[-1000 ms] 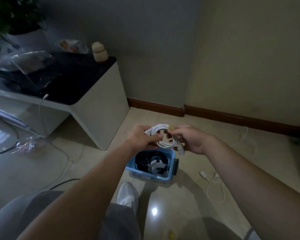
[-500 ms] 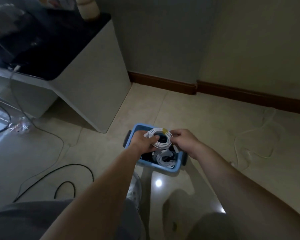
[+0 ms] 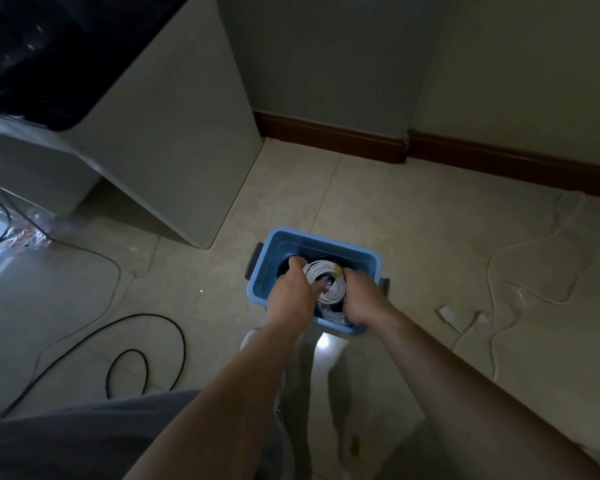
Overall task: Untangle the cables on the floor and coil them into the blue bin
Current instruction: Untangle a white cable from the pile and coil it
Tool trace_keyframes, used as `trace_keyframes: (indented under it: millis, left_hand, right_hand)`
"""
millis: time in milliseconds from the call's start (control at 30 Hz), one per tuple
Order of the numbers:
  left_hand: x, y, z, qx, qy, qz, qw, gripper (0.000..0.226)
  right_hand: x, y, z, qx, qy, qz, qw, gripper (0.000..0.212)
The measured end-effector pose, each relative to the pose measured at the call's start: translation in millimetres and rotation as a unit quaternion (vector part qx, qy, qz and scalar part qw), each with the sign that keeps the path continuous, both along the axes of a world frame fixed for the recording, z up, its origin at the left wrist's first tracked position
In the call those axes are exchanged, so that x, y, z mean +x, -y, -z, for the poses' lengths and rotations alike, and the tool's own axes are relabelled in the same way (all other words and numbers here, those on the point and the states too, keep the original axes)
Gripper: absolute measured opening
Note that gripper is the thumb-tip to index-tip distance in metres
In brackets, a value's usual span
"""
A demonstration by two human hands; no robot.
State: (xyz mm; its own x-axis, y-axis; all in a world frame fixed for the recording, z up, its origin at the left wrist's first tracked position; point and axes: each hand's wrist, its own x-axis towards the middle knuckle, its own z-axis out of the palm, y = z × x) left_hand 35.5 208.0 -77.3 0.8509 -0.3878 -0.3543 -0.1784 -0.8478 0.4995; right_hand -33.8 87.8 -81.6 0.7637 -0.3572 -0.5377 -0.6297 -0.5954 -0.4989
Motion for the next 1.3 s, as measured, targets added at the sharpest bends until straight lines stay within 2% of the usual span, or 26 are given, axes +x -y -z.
trace_keyframes:
  millis: [100, 200, 333, 433, 467, 600, 767, 933, 1133, 1300]
  left_hand:
    - [2.6, -11.8, 6.2, 0.083, 0.087, 0.059, 0.991, 0.044]
    - [8.0, -19.7, 8.3, 0.159, 0.152, 0.078, 0.972, 0.052]
    - [6.8, -13.1, 10.6, 0.112, 0.053, 0.032, 0.992, 0.042]
    - [7.8, -6.6, 11.9, 0.091, 0.031, 0.020, 0.995, 0.038]
    - [9.4, -5.0, 12.5, 0.098, 0.029, 0.024, 0.994, 0.038]
    - [18.4, -1.4, 17.5, 0.141, 0.034, 0.062, 0.987, 0.043]
    - [23.6, 4.0, 19.4, 0.170, 0.004, 0.085, 0.982, 0.048]
    - [24.2, -2.7, 9.6, 0.180, 0.042, 0.108, 0.977, 0.030]
    - [10.2, 3.2, -21.5, 0.136, 0.074, 0.075, 0.985, 0.032]
    - [-5.4, 21.3, -48.0, 0.134, 0.092, 0.123, 0.979, 0.029]
  right_hand:
    - [-1.2, 0.9, -4.3, -0.094, 0.005, -0.039, 0.995, 0.034]
    - [4.5, -0.9, -3.3, -0.069, 0.013, -0.028, 0.997, 0.023]
    - [6.9, 1.8, 2.2, -0.022, 0.035, 0.036, 0.998, 0.017]
    - [4.9, -0.5, 7.9, -0.003, 0.054, 0.069, 0.996, 0.016]
    - [4.7, -3.1, 11.1, -0.004, 0.058, 0.073, 0.996, 0.016]
    - [6.5, -13.3, 22.4, -0.028, 0.047, 0.066, 0.996, 0.038]
    - [11.4, -15.0, 23.1, -0.046, 0.032, 0.067, 0.996, 0.029]
    - [7.6, -7.4, 9.9, -0.013, 0.061, 0.103, 0.993, 0.027]
    - [-10.6, 3.5, -14.2, 0.009, 0.092, 0.133, 0.987, 0.042]
    - [-41.1, 30.0, -33.4, 0.027, 0.097, 0.165, 0.981, 0.031]
